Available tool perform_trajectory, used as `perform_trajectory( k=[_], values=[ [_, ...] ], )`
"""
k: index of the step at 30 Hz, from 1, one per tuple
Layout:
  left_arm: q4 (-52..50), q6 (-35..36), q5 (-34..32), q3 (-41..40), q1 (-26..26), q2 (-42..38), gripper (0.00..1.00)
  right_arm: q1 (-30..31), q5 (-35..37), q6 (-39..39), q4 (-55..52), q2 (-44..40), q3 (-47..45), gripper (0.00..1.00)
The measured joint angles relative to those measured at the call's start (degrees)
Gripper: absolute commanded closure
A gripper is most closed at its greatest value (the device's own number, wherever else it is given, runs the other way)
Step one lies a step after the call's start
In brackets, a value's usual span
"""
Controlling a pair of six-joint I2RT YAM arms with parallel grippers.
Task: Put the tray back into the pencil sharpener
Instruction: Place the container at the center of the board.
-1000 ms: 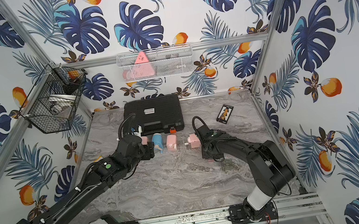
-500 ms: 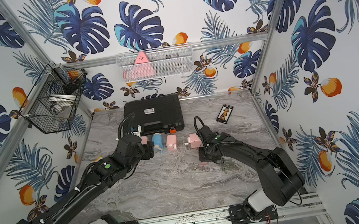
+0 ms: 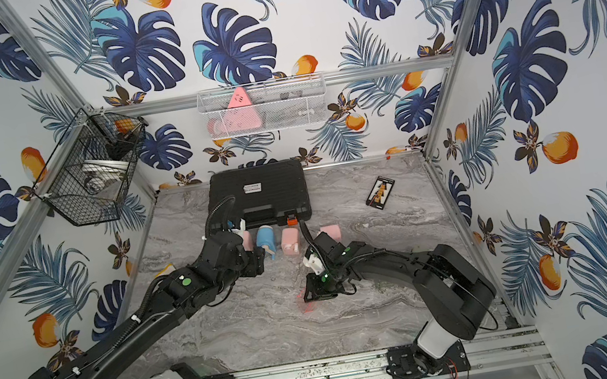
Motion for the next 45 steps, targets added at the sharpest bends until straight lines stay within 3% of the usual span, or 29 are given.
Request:
perform_trajectory(
  k=[5, 12, 26, 33, 39, 45],
  values=[
    [-0.4, 0.0, 1.6, -0.2, 0.0, 0.8, 0.24, 0.2, -1.5, -0.7, 1.6, 2.5, 0.0, 0.68],
    [-0.4, 0.0, 2.8, -0.5, 0.0, 2.7, 0.23, 0.2, 1.0, -1.9, 1.3, 3.5, 0.0, 0.55],
    [-0.4, -0.1, 0.7, -0.4, 0.0, 3.1, 0.23, 0.2, 16.9, 0.5, -5.0, -2.2, 0.4, 0.39],
    [0.5, -2.0, -1.6, -2.4, 0.0, 2.1, 0.23, 5.2, 27.4, 17.2, -8.3, -10.4, -1.4, 0.41],
    [1.7, -3.5, -3.5, -3.6, 0.1, 0.8, 0.23, 13.3, 33.3, 35.9, -11.5, -10.6, -1.2, 0.42],
    [2.2, -3.9, -4.1, -4.6, 0.1, -0.6, 0.24, 14.2, 36.0, 46.9, -13.3, -8.0, 0.1, 0.45]
  ],
)
